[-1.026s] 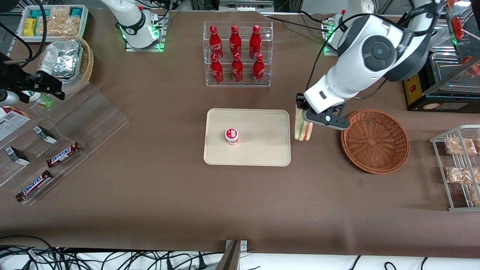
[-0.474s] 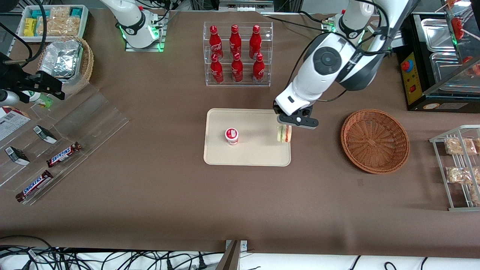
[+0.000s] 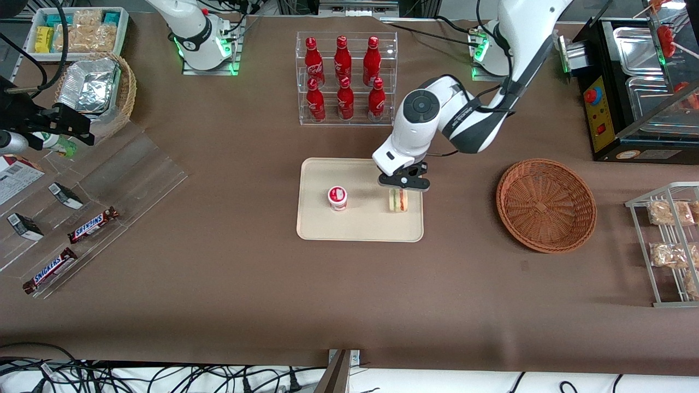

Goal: Place sandwich from basket to tray
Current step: 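Carry the sandwich over the cream tray beside the small bottle, then lower the sandwich onto the tray and open the left gripper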

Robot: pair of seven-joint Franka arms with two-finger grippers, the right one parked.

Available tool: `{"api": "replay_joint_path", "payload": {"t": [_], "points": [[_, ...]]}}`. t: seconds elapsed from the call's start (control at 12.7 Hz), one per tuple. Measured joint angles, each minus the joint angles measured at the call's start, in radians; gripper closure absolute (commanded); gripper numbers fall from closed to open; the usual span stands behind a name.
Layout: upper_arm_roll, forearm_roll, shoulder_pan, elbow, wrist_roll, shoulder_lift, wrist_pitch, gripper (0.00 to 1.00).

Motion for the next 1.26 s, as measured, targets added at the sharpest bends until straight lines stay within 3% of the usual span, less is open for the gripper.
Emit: {"api": "replay_joint_path", "payload": {"t": [0.39,0.47,0.55,0.63,1.26], "points": [[0.000,0.168,-0.018,0.005,-0.134,0.088,0.053,1.00],[0.000,0.186,-0.022,0.008,-0.151,0.091,0.054,0.47],[0.000,0.195,-0.025,0.008,-0.161,0.091,0.054,0.19],[0.000,0.199,-0.026,0.009,-0.170,0.091,0.054,0.00],[-0.002,0.172,-0.018,0.140,-0.191,0.081,-0.048,0.00]]}}
